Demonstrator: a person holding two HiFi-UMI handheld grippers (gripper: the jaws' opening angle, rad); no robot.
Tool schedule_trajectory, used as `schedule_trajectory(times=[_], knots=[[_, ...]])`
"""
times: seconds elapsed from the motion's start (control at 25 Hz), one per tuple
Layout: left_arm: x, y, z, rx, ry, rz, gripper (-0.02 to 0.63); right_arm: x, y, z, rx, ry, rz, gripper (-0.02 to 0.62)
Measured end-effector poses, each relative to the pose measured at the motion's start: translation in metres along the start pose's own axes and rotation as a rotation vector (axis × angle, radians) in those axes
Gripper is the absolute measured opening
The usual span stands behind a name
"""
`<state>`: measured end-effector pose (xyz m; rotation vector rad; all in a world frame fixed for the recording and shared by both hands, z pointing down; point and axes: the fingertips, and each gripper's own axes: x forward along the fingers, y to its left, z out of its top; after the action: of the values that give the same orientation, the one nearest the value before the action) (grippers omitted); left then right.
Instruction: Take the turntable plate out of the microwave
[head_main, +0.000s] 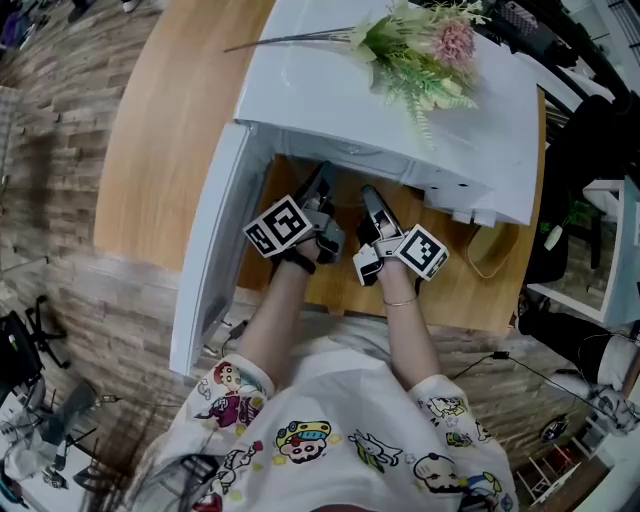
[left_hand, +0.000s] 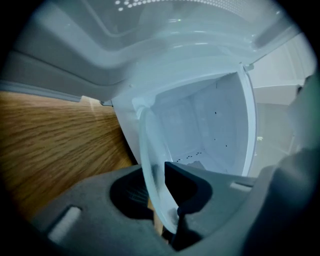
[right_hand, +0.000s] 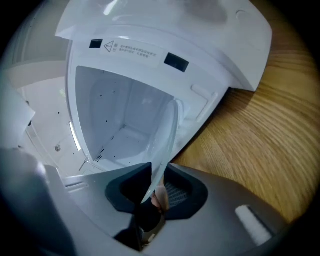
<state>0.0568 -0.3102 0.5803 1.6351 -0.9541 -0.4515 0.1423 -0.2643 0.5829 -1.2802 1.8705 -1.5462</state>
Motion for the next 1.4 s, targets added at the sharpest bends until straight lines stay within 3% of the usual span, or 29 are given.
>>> schedule_trajectory(times=[0.24,0.36,0.84,1.12,1.4], knots=[[-0.007,-0.001,-0.01,-0.126,0.002,-0.04,0.037,-0.006,-0.001,0.001,-0.015,-0.014,0.012,0.093],[-0.01,-0.003,-0.016,-0.142,0.015,-0.051,0.034,0.0,0.0,0.005,0.01,-0.02,0.039,0.081],[-0.029,-0.017,-0.025,-0.086,0.03,-0.067,0.034,0.002,0.018,-0.001,0.061,-0.049,0.125,0.083],[-0.053,-0.027,-0.034,-0.079,0.005,-0.09,0.046,-0.019,0.035,-0.009,-0.026,-0.034,0.168,0.084],[-0.089,-0.048,-0.052,-0.043,-0.014,-0.116,0.045,-0.055,0.051,-0.027,-0.034,-0.029,0.212,0.084]])
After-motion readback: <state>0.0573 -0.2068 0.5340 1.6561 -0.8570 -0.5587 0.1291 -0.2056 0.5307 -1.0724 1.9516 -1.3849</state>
